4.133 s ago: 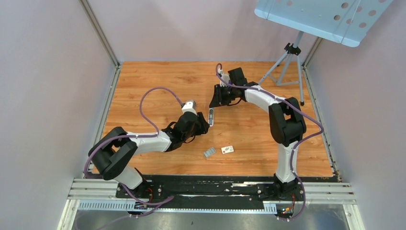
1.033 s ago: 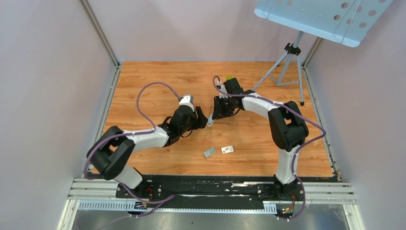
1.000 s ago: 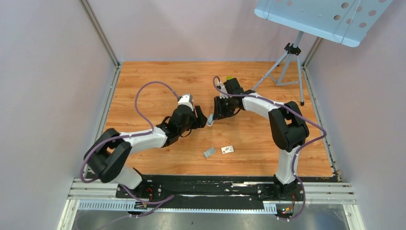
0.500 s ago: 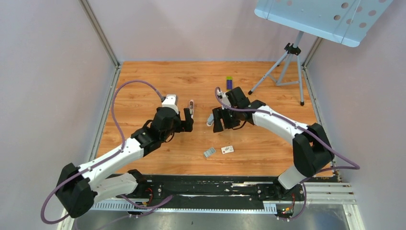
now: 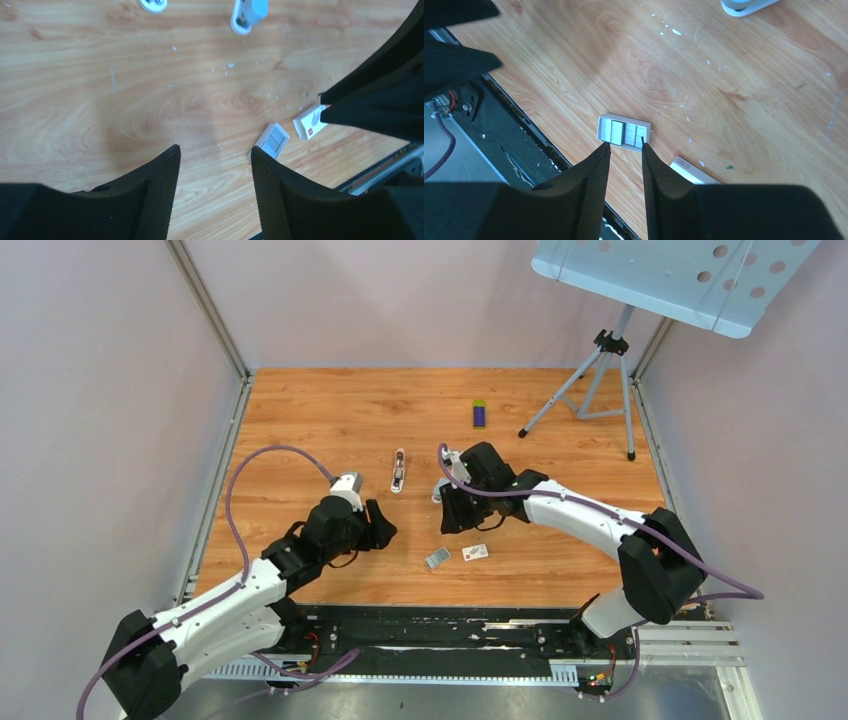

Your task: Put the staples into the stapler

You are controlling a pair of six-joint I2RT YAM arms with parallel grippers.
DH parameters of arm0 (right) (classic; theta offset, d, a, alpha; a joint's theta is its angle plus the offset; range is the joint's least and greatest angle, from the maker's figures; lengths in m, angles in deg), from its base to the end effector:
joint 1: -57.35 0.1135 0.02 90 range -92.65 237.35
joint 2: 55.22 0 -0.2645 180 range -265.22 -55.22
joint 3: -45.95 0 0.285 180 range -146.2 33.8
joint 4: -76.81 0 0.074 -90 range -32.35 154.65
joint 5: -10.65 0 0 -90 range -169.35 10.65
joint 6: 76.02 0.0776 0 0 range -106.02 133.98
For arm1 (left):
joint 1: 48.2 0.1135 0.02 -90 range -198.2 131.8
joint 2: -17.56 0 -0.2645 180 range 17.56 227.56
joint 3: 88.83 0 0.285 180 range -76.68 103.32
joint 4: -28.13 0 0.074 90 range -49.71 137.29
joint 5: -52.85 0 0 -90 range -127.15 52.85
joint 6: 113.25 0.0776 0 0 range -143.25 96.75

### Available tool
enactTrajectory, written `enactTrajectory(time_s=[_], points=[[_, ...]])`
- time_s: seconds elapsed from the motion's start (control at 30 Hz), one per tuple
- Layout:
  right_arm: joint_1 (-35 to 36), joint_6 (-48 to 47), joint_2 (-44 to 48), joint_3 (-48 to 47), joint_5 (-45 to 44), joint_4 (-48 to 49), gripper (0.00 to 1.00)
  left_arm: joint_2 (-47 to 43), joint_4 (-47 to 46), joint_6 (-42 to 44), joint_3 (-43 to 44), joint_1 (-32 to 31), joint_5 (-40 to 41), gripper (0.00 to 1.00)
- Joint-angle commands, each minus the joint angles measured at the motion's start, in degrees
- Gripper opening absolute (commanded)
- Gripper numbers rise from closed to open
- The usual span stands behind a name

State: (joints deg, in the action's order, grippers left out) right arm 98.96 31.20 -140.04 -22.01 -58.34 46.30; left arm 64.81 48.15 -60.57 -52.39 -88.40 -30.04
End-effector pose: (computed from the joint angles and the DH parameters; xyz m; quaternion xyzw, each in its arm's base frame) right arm 0.2567 0.2652 0.1865 -0.2583 0.8813 0.3235 0.2279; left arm 0.1972 -0.1541 0.1769 -0.0088 0.8684 -0.2665 0.4180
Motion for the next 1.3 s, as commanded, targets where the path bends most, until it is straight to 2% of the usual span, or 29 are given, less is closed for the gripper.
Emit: enactTrajectory(time_s=[0.0, 0.13, 0.37, 0.67, 1.03, 1.27], points=[[2.0, 1.7, -1.7, 1.1, 1.5, 2.9, 0.33, 2.5, -9.1, -7.0, -4.5, 0.2, -7.8, 0.53], [2.5, 1.8, -2.3, 1.7, 1.9, 3.4, 0.32, 5.6, -15.4, -10.7, -6.9, -1.1, -8.9, 0.47], [3.2, 1.1, -3.7, 2.8, 2.4, 3.6, 0.32, 10.2, -23.2, -14.0, -9.0, -5.2, -8.2, 0.45], [4.1, 2.0, -6.1, 1.9, 1.8, 4.0, 0.33, 15.7, -26.4, -16.3, -9.7, -6.1, -7.3, 0.42], [4.5, 1.8, -8.3, 3.2, 1.7, 5.5, 0.33, 26.4, -33.0, -17.6, -8.2, -9.1, -9.2, 0.39], [5.1, 2.0, -8.0, 4.3, 1.4, 6.9, 0.31, 28.7, -34.1, -17.9, -7.0, -10.0, -9.1, 0.37]])
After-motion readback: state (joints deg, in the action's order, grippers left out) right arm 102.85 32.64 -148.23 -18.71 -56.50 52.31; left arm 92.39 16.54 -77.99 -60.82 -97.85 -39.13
